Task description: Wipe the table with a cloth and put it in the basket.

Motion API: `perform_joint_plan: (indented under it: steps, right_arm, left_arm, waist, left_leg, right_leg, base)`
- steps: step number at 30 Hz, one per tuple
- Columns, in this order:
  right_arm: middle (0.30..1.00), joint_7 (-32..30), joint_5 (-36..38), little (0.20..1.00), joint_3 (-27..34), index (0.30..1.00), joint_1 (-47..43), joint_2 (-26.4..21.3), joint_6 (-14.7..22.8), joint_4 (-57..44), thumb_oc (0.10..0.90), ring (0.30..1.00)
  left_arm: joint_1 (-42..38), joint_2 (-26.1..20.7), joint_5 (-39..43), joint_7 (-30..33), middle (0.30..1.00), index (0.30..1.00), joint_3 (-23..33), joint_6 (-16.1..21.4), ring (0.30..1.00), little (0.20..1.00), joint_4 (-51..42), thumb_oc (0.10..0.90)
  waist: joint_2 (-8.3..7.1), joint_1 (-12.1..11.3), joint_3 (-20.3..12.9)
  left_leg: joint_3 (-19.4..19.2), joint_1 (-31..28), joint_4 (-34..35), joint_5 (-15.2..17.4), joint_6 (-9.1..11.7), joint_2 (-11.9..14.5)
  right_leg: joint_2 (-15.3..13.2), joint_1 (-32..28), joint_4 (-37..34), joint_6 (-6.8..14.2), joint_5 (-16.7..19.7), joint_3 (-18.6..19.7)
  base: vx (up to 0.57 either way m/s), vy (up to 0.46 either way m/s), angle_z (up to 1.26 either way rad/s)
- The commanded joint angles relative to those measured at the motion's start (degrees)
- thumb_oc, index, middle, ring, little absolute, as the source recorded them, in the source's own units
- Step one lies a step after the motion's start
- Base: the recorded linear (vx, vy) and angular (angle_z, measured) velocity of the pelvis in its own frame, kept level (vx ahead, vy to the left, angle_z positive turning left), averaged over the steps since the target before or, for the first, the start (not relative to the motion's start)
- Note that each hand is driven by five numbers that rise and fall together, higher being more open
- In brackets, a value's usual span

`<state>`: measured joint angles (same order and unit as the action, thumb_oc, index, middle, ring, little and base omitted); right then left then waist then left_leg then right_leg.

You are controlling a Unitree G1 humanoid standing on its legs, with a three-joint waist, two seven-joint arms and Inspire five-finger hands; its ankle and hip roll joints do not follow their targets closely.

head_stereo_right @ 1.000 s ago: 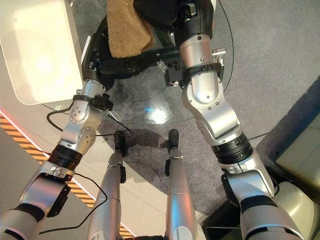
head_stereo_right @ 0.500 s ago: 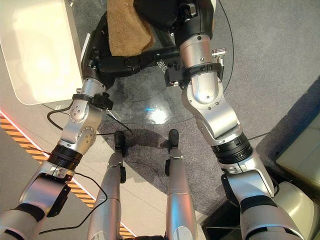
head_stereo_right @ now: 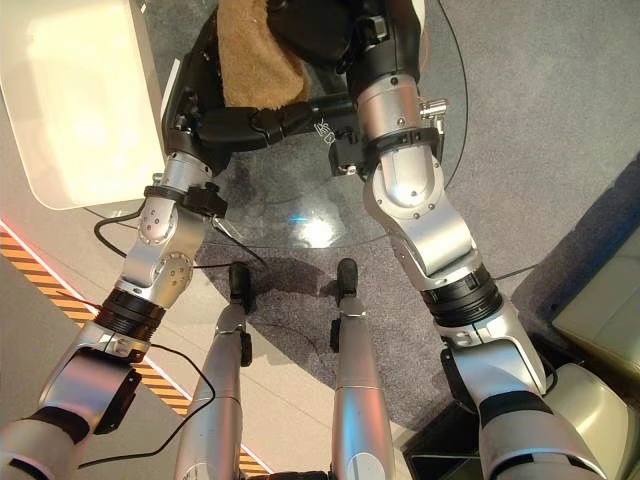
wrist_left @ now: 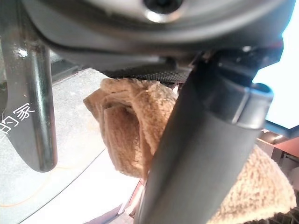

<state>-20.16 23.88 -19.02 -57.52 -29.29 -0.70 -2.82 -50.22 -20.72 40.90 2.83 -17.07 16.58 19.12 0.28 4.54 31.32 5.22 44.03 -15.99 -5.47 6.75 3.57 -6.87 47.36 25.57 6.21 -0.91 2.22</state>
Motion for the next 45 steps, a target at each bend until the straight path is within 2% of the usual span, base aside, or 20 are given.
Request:
perform_joint_plan:
  steps: [1,21,24,31,40,45]
  right_arm:
    - [0.300,2.11,-2.30,0.200,6.13,0.300,-6.36,3.01,6.91,-8.63,0.100,0.300]
    - [0.300,4.11,-2.76,0.200,5.89,0.300,-6.69,3.97,6.75,-10.40,0.100,0.300]
    - [0.300,4.06,-2.80,0.200,5.66,0.300,-7.00,4.02,6.17,-10.34,0.100,0.300]
    - [0.300,3.73,-3.79,0.200,5.19,0.300,-6.85,4.87,6.55,-10.13,0.100,0.300]
    - [0.300,3.49,-3.65,0.200,4.88,0.300,-7.41,5.00,5.43,-10.36,0.100,0.300]
    - [0.300,3.26,-4.07,0.200,4.53,0.300,-7.79,5.36,4.95,-10.09,0.100,0.300]
  left_arm:
    - [-9.05,-0.15,-2.12,-2.68,0.300,0.300,1.20,4.16,0.300,0.200,-8.53,0.100]
    - [-8.72,0.37,-0.82,-4.12,0.300,0.300,1.20,3.89,0.300,0.200,-8.74,0.100]
    - [-8.72,0.73,1.91,-5.15,0.300,0.300,1.32,3.01,0.300,0.200,-8.74,0.100]
    - [-7.11,3.82,14.56,-9.85,0.300,0.300,1.94,1.02,0.300,0.200,-9.46,0.100]
    - [-6.37,6.41,22.20,-11.83,0.300,0.300,2.38,-1.83,0.300,0.200,-10.49,0.100]
    - [-6.47,7.31,24.69,-11.85,0.300,0.300,2.38,-2.21,0.300,0.200,-10.27,0.100]
  waist:
    - [-2.53,-1.54,-1.53]
    - [-2.63,-1.56,-1.53]
    - [-2.70,-1.56,-1.53]
    - [-2.87,-1.43,-1.53]
    - [-2.97,-1.22,-1.53]
    - [-2.94,-1.14,-1.53]
  left_leg:
    - [-5.28,-2.57,-1.03,3.47,-5.29,-4.77]
    - [-5.29,-2.50,-1.09,3.45,-5.16,-4.65]
    - [-5.31,-2.69,-0.98,3.43,-5.14,-4.58]
    - [-5.35,-2.60,-0.93,3.48,-5.18,-4.58]
    - [-5.43,-3.12,-0.60,3.36,-5.16,-4.68]
    - [-5.49,-2.97,-0.76,3.35,-5.21,-4.77]
  right_leg:
    - [6.96,-5.03,-5.01,-3.96,-0.56,-3.41]
    - [7.11,-5.01,-4.86,-3.91,-0.58,-3.29]
    - [7.06,-5.14,-4.97,-3.92,-0.51,-3.31]
    - [7.15,-5.02,-5.04,-3.89,-0.45,-3.23]
    - [7.01,-5.60,-5.58,-3.98,-0.37,-3.27]
    - [7.01,-5.47,-5.53,-4.04,-0.34,-3.25]
  base:
    - [0.00,0.000,0.00]
    - [0.00,0.000,0.00]
    - [0.00,0.000,0.00]
    - [0.00,0.000,0.00]
    - [0.00,0.000,0.00]
    - [0.00,0.000,0.00]
